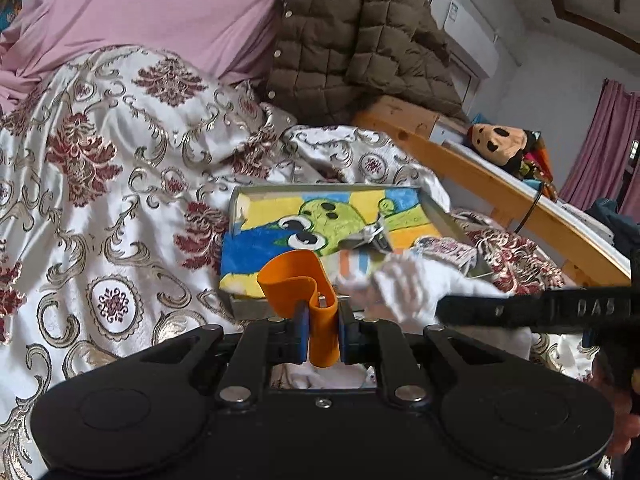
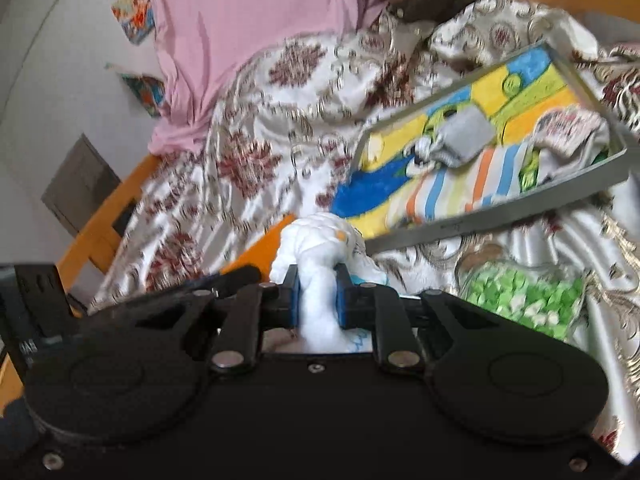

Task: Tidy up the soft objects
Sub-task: 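Carry the orange piece with the left tool while the right tool carries the towel to the tray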

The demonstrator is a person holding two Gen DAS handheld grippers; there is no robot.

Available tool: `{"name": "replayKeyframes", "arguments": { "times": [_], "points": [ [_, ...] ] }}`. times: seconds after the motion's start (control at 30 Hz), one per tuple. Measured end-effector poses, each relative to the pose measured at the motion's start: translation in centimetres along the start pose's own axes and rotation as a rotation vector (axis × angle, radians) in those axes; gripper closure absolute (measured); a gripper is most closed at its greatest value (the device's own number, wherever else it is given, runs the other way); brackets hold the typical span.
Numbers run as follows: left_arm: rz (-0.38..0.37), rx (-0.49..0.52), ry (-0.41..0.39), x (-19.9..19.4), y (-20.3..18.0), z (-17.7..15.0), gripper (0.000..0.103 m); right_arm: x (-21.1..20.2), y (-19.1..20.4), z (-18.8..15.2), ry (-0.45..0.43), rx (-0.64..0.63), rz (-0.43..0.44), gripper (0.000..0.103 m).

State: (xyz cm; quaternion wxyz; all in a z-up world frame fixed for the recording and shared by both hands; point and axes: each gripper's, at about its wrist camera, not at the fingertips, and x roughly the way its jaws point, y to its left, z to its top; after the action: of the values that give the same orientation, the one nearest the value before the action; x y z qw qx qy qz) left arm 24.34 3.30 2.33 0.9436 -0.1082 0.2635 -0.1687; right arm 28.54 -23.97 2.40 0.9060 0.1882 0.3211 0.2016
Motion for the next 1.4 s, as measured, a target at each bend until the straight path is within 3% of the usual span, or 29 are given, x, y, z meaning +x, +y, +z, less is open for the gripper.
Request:
{"name": "replayKeyframes", "arguments": {
  "times": [0.5, 0.7, 0.93, 1.1, 1.4],
  "points": [
    [0.018, 0.073, -0.084, -1.7, -4.9, 2.4, 0.089, -6.2, -0.6, 7.6, -0.268, 0.073, 0.033, 0.093],
    [0.021, 0.095, -0.103, -0.7, -7.4, 4.5, 0.089, -6.0, -2.5, 11.0, -0.354, 0.047, 0.056, 0.093],
    [0.008, 0.152, -0.124, 4.4, -11.0, 8.2, 0.088, -5.1, -8.6, 14.5, -0.401, 0.141, 0.033, 0.093],
    [-0.004, 0.139, -0.128, 9.0, -12.9, 10.1, 0.088, -4.9, -13.1, 16.3, -0.408, 0.175, -0.039, 0.093],
    [0.016, 0.117, -0.068, 16.3, -14.3, 9.6, 0.088, -3.9, -18.7, 16.3, -0.389, 0.258, -0.107, 0.093]
  ]
}}
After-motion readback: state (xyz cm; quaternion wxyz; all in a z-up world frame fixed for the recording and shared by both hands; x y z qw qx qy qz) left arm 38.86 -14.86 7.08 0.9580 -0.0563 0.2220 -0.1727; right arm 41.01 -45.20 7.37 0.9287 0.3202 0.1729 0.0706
